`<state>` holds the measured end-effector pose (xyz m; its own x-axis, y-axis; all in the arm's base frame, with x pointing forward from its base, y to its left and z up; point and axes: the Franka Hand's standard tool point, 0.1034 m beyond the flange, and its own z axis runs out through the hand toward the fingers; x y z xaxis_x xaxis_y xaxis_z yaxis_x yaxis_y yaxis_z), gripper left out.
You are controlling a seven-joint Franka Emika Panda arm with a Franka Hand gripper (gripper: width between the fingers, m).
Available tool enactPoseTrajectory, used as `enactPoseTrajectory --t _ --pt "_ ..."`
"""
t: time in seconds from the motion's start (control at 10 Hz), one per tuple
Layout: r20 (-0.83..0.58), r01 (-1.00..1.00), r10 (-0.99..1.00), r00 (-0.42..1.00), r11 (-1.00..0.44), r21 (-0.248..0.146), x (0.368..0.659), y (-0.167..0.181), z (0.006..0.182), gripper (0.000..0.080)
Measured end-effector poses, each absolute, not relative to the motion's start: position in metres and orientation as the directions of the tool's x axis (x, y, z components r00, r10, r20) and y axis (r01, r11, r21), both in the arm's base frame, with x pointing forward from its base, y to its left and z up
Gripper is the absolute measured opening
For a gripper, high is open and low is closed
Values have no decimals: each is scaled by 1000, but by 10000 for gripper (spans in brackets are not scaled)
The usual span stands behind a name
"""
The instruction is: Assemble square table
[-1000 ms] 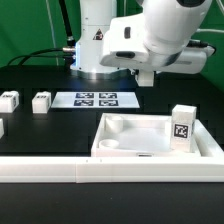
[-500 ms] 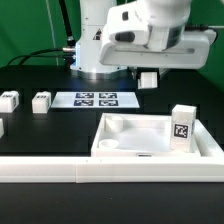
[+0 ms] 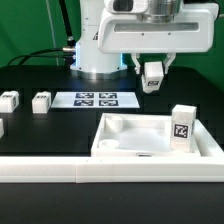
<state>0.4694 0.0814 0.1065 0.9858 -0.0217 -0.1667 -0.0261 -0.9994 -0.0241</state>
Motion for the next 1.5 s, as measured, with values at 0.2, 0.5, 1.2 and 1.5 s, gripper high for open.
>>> enactPoseTrajectory --t 0.2,0.5,1.2,1.5 --pt "-38 -22 -21 999 -999 -31 476 82 105 291" --pt "126 -10 -15 992 -999 -38 497 78 115 291" --pt "336 33 24 941 -999 -21 518 71 121 291" --pt "359 98 98 928 -995 17 545 53 129 291"
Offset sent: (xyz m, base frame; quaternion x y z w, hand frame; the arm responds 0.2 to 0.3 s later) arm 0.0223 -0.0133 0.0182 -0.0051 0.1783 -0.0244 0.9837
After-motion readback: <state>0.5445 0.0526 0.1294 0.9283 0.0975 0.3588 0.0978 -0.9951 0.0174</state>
